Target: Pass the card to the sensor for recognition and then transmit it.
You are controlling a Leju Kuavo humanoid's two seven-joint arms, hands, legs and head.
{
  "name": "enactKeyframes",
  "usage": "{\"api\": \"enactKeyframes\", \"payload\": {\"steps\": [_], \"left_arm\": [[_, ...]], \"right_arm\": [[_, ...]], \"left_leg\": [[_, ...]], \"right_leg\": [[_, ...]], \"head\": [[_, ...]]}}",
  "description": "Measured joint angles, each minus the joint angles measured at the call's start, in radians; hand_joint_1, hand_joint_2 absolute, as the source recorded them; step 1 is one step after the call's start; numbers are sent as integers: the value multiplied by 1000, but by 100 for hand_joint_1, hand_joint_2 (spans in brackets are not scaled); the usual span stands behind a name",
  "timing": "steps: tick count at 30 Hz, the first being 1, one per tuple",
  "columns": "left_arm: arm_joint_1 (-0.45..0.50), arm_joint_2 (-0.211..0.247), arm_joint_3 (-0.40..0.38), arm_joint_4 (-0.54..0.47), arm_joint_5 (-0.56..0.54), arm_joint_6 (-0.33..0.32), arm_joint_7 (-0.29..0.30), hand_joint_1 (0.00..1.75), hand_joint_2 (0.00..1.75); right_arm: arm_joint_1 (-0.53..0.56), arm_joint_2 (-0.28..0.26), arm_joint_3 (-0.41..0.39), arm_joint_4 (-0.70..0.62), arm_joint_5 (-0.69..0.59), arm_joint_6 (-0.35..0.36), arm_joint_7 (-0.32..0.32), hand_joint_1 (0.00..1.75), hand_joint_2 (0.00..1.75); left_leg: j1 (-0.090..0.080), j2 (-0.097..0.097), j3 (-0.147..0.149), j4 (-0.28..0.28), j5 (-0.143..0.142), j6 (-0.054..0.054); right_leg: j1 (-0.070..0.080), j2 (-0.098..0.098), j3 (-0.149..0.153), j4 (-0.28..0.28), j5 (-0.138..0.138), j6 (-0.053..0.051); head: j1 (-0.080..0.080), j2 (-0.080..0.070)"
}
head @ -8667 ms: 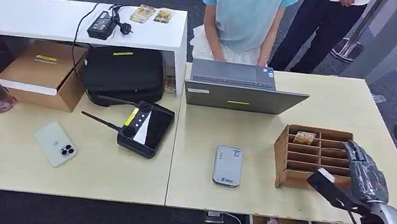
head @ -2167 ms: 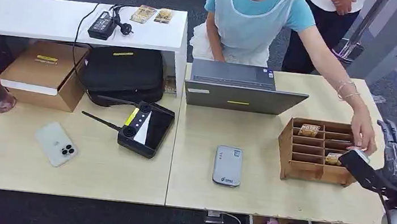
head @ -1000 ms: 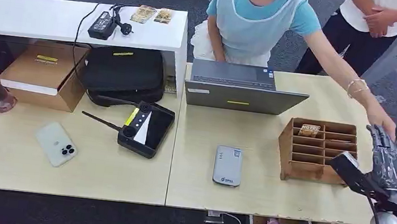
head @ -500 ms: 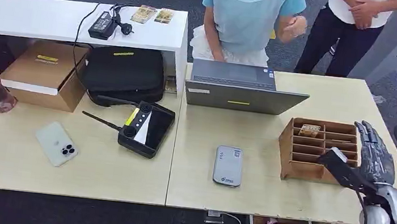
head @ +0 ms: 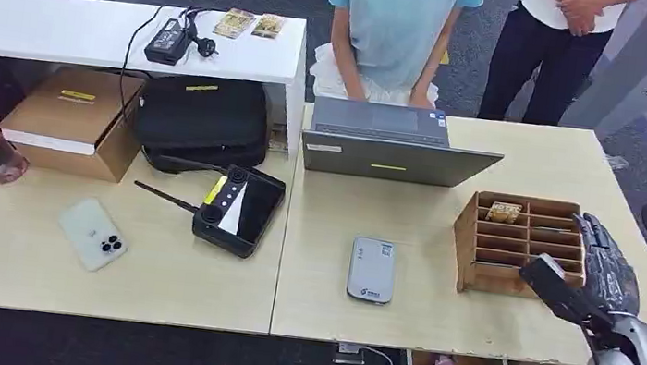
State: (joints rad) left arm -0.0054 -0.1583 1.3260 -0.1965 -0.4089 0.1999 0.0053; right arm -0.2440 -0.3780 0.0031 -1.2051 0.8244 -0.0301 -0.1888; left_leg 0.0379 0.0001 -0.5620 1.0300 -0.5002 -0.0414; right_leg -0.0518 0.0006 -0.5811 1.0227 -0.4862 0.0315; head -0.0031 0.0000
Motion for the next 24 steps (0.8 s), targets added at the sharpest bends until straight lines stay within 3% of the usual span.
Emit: {"api": "enactKeyframes", "payload": {"steps": [12,24], "left_arm": [[6,27,0,12,-2,-37,2,0,175],[6,21,0,12,3,-40,-18,0,175]], "right_arm": [[24,-40,0,-3,-40,3,1,0,175],[157,-75,-29,-77,-58,14,41,0,175]], "left_leg": [[0,0,0,0,0,0],[0,0,0,0,0,0]], "right_leg": [[0,0,0,0,0,0],[0,0,0,0,0,0]], "head": [[0,0],[0,0]]}}
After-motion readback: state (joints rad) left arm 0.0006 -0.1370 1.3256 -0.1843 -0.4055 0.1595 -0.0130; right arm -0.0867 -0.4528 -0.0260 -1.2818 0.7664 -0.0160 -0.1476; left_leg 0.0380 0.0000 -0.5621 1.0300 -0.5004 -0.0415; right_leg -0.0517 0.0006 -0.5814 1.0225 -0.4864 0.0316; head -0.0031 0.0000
